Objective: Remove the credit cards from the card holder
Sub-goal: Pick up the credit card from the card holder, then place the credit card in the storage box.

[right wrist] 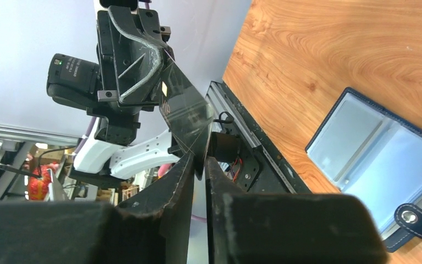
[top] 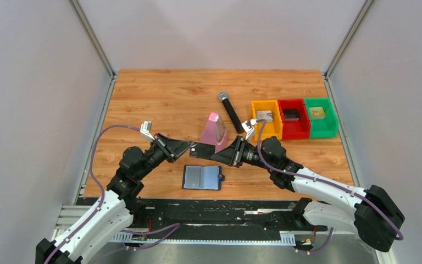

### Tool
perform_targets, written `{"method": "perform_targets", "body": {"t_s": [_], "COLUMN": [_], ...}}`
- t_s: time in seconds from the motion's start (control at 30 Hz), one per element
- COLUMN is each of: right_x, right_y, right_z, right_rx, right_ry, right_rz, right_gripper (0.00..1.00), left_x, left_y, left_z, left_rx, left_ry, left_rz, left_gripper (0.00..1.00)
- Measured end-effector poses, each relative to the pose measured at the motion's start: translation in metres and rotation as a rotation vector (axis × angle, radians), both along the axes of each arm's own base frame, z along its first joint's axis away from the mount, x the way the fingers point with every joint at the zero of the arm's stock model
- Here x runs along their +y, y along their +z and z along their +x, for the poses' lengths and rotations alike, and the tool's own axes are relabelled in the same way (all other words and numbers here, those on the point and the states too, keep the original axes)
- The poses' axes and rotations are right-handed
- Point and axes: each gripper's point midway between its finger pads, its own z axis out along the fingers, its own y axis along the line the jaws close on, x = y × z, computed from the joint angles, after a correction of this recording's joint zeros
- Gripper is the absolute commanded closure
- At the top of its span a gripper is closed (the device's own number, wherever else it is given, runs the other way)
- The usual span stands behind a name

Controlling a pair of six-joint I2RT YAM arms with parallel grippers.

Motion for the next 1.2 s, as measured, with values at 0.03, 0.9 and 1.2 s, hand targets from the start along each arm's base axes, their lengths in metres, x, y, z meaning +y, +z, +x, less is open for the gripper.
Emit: {"method": "perform_targets", "body": {"t_s": [0.03,0.9,1.2], "right_x": [0.0,-0.134,-0.222], "right_y": [0.0,0.051,0.03], "right_z": [0.0,0.069,0.15], "right_rx": [-0.001,-0.256,-0.126], "right_ry": [0.0,-0.358,-0.519], "right_rz": [0.003,-0.306,-0.582], "right_gripper": [0.98,1.0,1.0], "left_x": [0.001,0.013,0.015], "left_y": [0.001,-0.008,-0.02], "left_z": [0.0,-0.013,-0.018], "left_rx": [-0.003,-0.069,-0.122], "left_ry": [0.004,-0.081,-0.185], "left_rz": [-0.001,0.443,0.622], "left_gripper": [1.0,0.0,0.0]}}
